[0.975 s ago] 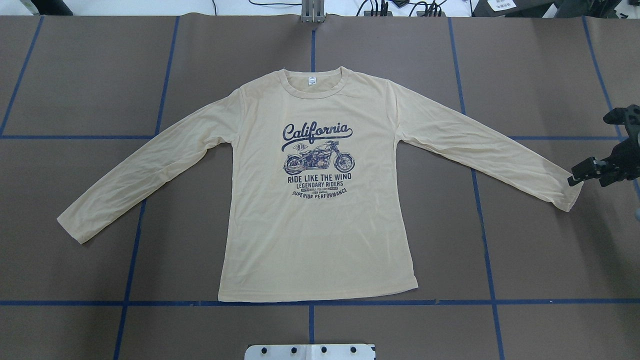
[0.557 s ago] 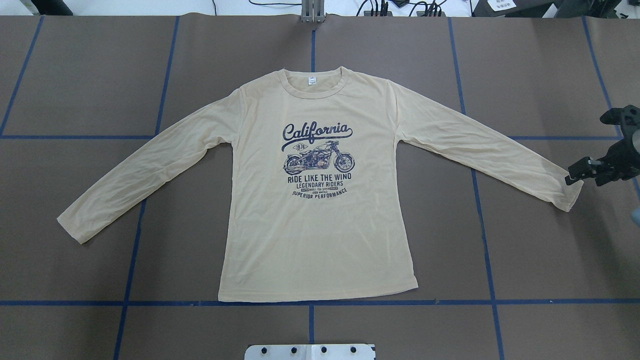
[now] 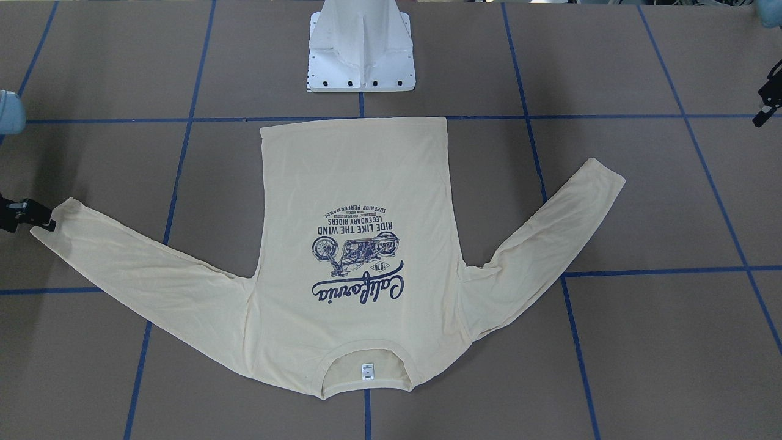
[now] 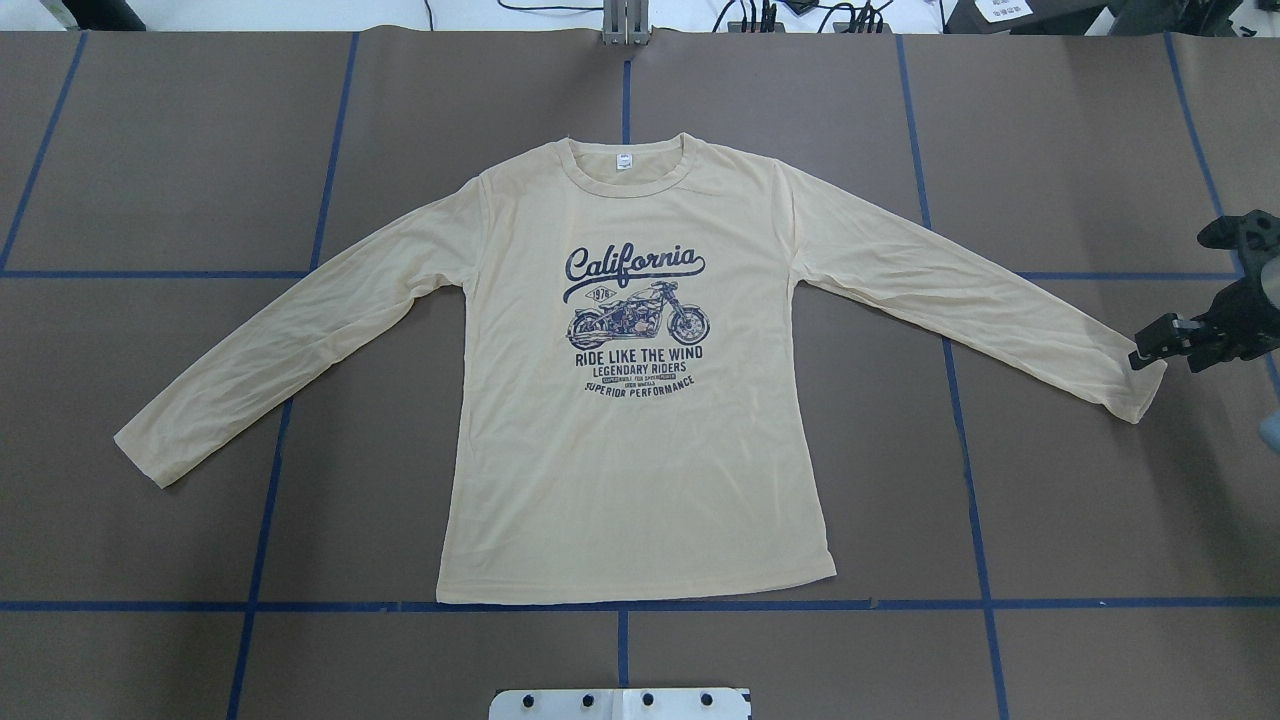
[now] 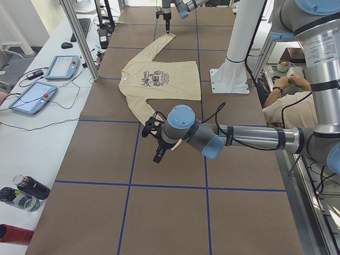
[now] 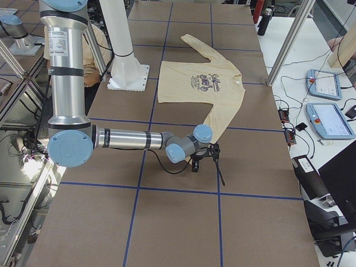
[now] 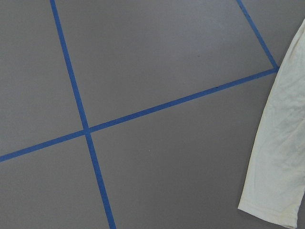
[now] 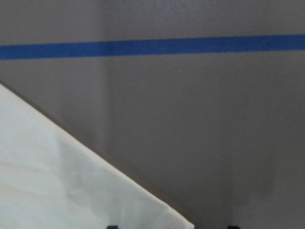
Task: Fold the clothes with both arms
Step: 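Move the right gripper in toward the shirt's sleeve cuff nearest it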
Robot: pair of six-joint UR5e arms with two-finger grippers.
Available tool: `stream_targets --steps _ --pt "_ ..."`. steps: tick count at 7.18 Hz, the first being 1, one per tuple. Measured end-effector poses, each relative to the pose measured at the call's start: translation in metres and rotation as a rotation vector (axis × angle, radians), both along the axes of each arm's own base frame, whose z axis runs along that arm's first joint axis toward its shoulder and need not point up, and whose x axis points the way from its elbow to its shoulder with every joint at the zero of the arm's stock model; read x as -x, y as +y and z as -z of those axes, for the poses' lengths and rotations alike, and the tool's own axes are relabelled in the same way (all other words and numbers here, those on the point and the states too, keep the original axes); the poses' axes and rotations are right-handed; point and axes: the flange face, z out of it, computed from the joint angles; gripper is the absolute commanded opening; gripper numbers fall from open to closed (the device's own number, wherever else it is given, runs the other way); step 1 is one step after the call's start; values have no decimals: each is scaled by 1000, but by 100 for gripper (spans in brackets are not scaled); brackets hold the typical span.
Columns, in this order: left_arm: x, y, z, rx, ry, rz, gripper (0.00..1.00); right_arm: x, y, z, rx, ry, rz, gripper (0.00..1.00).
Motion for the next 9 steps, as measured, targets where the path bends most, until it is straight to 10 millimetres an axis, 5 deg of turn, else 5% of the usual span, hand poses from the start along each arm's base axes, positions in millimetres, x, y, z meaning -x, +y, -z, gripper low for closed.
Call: stream_targets --steps 1,2,3,4,7,9 --pt "0 0 0 -1 0 0 100 1 -2 -1 1 1 0 72" --pt "0 0 0 -4 0 0 100 1 -3 -1 3 1 0 52" --pt "0 0 0 -6 1 0 100 2 -3 -2 4 1 0 14" --pt "0 1 0 -8 1 0 100 2 -3 -2 6 1 0 0" --pt "0 1 1 -12 1 0 100 3 -6 2 0 -4 -1 0" --pt "0 1 3 -19 3 0 100 3 -8 30 -37 -33 -3 0"
